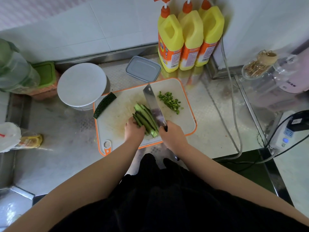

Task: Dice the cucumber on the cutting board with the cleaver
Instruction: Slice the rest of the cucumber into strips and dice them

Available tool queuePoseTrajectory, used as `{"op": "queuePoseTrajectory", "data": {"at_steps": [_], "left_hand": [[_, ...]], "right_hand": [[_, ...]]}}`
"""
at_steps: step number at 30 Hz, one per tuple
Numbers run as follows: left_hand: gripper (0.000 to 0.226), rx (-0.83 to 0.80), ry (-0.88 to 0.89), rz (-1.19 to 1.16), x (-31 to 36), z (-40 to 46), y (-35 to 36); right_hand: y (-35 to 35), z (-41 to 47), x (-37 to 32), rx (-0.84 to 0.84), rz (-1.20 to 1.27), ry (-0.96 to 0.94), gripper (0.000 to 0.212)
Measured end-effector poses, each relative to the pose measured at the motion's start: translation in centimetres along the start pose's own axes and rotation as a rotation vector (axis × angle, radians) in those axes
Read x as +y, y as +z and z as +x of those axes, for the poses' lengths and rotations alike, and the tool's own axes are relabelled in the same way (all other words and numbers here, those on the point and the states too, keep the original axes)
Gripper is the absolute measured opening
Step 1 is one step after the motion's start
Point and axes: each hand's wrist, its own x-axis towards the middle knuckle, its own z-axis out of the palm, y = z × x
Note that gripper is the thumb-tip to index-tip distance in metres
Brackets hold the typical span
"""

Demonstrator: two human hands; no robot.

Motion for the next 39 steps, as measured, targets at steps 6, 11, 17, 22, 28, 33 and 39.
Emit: {"op": "queuePoseTrajectory", "data": {"at_steps": [6, 11, 17, 22, 28, 33, 39], "left_hand": [[0.052, -0.002, 0.184, 0.186, 0.6, -0.5, -0.2], [0.051, -0.067, 0.565, 0.721, 0.5, 0.1, -1.9], [0.04, -0.138, 0.991, 1.022, 0.5, 1.8, -3.5], [0.034, -0.14, 1.142, 1.103, 0.6, 2.1, -3.6], [0.035, -0.124, 1.192, 1.119, 1.5, 2.3, -3.7], [0.031, -0.176, 1.218, 1.056, 0.3, 2.8, -4.2], [0.03, -0.389, 0.909, 0.899, -0.6, 2.1, -6.0]], "right_hand": [[-1.2, -0.1, 2.0, 0.026, 0.083, 0.052, 0.017], [-1.7, -0.2, 3.0, 0.032, 0.074, 0.073, 0.017], [-1.6, -0.3, 3.5, 0.024, 0.055, 0.07, 0.019], [-1.5, -0.2, 3.6, 0.004, 0.03, 0.072, 0.02], [-1.2, -0.4, 3.3, -0.014, -0.033, 0.043, 0.028], [-0.8, -0.4, 2.8, -0.023, -0.046, 0.023, 0.033], [-0.4, 0.2, 1.8, -0.079, -0.156, -0.053, 0.035]]}}
